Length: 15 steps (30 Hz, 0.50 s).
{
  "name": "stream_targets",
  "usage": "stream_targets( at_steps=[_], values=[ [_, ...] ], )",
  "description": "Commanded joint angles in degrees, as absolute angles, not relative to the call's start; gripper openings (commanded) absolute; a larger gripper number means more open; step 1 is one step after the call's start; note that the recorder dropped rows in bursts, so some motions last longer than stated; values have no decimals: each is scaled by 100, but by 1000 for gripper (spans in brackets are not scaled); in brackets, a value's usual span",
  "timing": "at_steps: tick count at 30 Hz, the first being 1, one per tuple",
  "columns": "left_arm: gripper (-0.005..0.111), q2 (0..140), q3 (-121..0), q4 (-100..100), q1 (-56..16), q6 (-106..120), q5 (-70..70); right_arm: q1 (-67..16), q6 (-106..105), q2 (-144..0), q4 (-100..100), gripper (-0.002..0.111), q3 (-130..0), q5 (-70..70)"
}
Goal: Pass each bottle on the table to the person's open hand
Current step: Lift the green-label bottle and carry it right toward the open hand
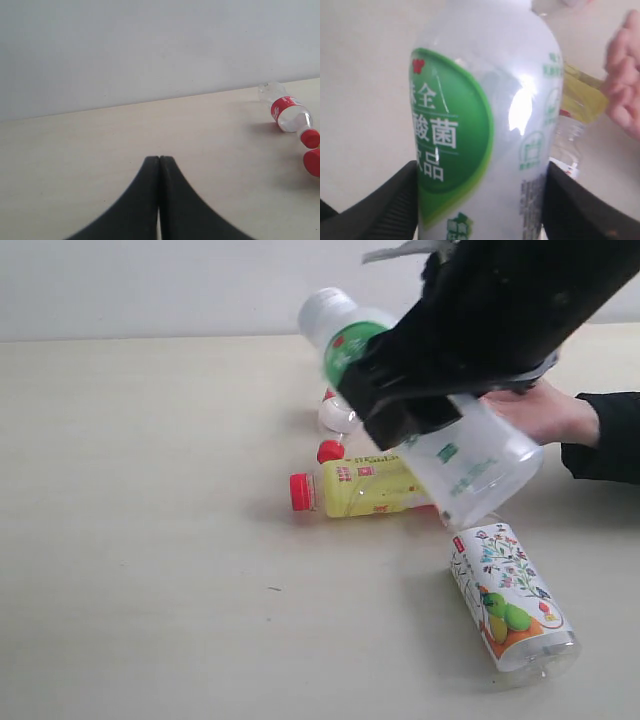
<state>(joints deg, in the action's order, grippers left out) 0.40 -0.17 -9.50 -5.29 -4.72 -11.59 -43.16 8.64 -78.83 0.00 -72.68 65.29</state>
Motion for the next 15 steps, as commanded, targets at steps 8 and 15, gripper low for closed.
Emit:
stream_targets(
  at_steps=[8,15],
  values=[
    [0,0,0,-967,-509,-456,-1109,-2736,885,-7742,-464,0,-7291,6755],
    [0,0,0,-967,-509,-456,-1109,-1655,444,-8060,-157,0,-7291,6741]
  ],
)
